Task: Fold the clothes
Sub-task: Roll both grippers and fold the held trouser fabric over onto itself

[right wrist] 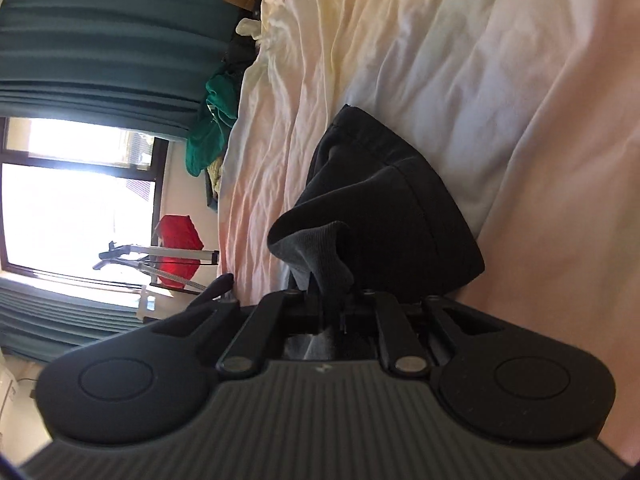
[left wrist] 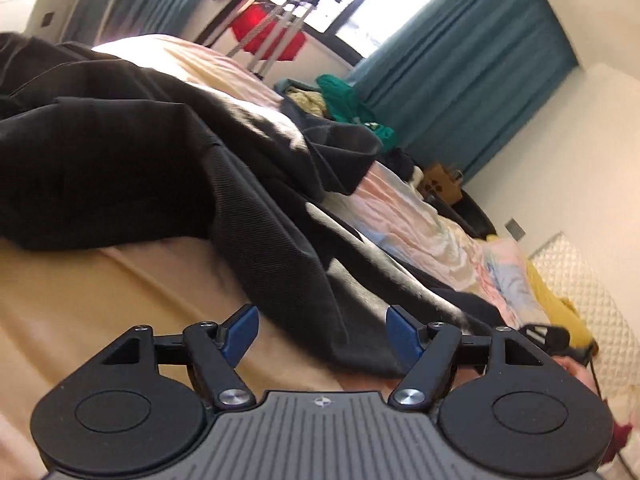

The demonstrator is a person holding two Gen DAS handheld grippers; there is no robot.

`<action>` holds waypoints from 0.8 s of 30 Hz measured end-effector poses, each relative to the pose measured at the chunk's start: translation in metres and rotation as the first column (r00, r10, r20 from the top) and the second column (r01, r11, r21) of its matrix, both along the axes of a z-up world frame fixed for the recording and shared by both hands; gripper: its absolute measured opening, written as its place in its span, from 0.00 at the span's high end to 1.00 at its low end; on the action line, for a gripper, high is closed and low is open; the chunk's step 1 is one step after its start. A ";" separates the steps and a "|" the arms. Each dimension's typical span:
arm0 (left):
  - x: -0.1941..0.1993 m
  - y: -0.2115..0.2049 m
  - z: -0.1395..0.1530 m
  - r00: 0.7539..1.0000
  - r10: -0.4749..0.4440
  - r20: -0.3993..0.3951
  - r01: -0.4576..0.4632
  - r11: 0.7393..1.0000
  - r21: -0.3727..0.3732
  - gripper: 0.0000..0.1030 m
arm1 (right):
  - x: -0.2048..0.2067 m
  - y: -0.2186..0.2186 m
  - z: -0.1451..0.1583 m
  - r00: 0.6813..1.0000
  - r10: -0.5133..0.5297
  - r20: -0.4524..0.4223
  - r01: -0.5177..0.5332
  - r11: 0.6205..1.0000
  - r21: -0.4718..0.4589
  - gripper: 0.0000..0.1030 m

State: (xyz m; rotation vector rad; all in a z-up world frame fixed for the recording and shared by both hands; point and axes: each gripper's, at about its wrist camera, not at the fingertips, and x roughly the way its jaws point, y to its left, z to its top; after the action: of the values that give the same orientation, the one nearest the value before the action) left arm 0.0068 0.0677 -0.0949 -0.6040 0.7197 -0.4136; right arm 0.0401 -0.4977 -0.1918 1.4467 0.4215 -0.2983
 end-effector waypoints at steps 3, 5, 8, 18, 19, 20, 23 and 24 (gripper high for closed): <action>0.007 0.042 -0.004 0.981 0.162 -0.104 -0.174 0.977 -0.122 0.24 | -0.003 0.005 -0.006 1.000 -0.017 -0.022 0.017 1.000 0.022 0.77; 0.008 0.068 -0.010 0.950 0.267 -0.165 -0.295 0.937 -0.186 0.21 | -0.003 0.004 -0.009 1.000 -0.020 -0.015 0.020 0.999 0.036 0.70; 0.009 0.101 -0.031 0.872 0.373 -0.316 -0.464 0.836 -0.294 0.19 | -0.003 0.001 -0.013 0.999 -0.023 0.033 0.020 0.997 0.076 0.46; 0.019 0.158 -0.074 0.649 0.587 -0.485 -0.761 0.496 -0.418 0.27 | -0.004 -0.012 -0.016 0.994 -0.106 -0.003 0.106 0.993 0.041 0.38; 0.025 0.159 -0.074 0.652 0.593 -0.472 -0.758 0.497 -0.422 0.32 | -0.002 -0.012 -0.014 0.994 -0.106 -0.015 0.106 0.994 0.005 0.41; 0.030 0.162 -0.076 0.653 0.598 -0.465 -0.757 0.502 -0.418 0.36 | 0.000 -0.012 -0.012 0.994 -0.106 -0.029 0.105 0.994 -0.032 0.53; 0.039 0.171 -0.079 0.653 0.584 -0.483 -0.757 0.514 -0.403 0.64 | 0.006 -0.008 -0.004 0.989 -0.109 -0.098 0.091 0.981 -0.173 0.89; 0.041 0.174 -0.079 0.655 0.575 -0.491 -0.755 0.522 -0.397 0.69 | 0.006 -0.008 -0.002 0.987 -0.121 -0.102 0.099 0.974 -0.203 0.93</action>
State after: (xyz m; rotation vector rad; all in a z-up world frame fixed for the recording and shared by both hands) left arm 0.0480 0.2418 -0.1741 -1.5041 0.5735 0.2415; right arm 0.0462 -0.5053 -0.1940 1.2644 0.3926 -0.5003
